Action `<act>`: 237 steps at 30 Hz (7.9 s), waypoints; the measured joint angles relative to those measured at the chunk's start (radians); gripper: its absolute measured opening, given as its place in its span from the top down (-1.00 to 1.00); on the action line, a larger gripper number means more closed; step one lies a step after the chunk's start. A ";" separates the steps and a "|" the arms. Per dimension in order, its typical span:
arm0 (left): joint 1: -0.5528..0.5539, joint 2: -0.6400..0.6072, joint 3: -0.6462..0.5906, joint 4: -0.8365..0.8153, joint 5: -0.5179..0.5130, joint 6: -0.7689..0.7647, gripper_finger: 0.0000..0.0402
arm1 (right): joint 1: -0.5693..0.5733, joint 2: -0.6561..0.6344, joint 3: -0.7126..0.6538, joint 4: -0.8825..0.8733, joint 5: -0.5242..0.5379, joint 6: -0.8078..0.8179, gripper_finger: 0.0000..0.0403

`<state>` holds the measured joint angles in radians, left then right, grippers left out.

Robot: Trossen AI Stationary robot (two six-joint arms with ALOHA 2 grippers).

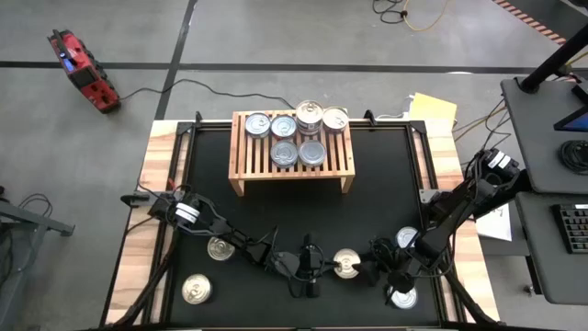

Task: Stack canned seafood by type on shelf
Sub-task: Stack the blue and pink tuna can on top of the blue and pink tuna can

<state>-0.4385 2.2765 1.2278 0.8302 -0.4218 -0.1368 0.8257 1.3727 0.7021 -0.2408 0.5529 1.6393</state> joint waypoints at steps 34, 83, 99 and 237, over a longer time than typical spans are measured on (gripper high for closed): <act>0.000 0.003 -0.007 -0.008 0.049 0.004 1.00 | -0.035 0.004 0.000 0.075 0.050 -0.207 0.07; -0.116 -0.621 -0.458 0.105 -0.088 0.379 1.00 | -0.612 -0.561 0.019 0.172 -0.137 -0.834 0.07; -0.132 -0.755 -0.539 0.096 -0.179 0.394 1.00 | -1.173 -0.509 0.152 0.177 -0.658 -0.852 0.07; -0.275 -0.774 -0.533 0.080 -0.679 0.547 0.99 | -1.746 -0.159 0.313 0.068 -1.207 -0.730 -0.18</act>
<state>-0.7132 1.5024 0.6952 0.9104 -1.1004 0.4103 -0.9203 1.2137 1.0153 -0.1730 -0.6539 0.9089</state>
